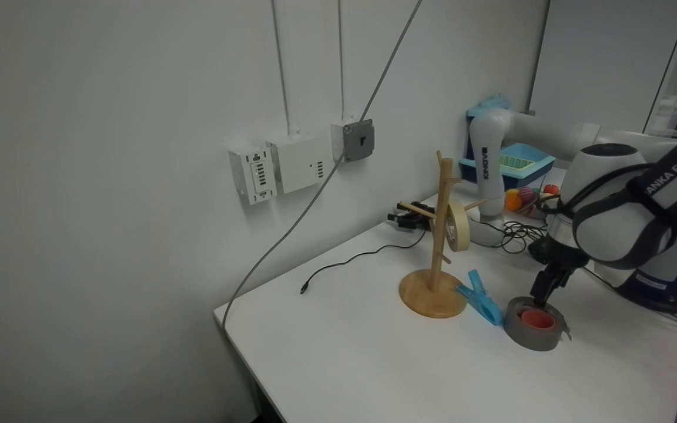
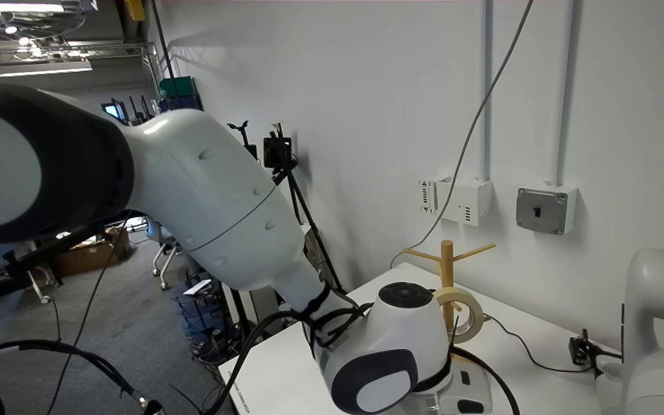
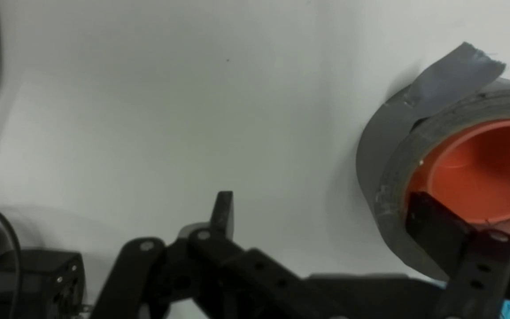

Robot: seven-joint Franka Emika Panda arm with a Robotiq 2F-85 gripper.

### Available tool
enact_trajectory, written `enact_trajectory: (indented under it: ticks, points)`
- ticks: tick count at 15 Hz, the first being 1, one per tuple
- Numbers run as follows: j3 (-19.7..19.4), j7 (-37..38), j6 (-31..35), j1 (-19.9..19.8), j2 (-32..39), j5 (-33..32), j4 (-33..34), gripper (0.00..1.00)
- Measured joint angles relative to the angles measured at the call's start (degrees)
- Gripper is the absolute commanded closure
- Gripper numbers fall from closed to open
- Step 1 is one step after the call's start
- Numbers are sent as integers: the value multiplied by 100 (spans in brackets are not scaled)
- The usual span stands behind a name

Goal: Pick up the gray masking tape and hang it on the object

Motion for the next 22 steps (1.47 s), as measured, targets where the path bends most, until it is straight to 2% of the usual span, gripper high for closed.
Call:
enact_trajectory:
  ticks: [15, 16, 18, 22]
  points:
    - [107, 0, -1, -16, 206, 0, 105, 4]
    - [121, 0, -1, -16, 206, 0, 108, 27]
    - [134, 0, -1, -16, 205, 0, 110, 33]
    - [141, 0, -1, -17, 205, 0, 107, 66]
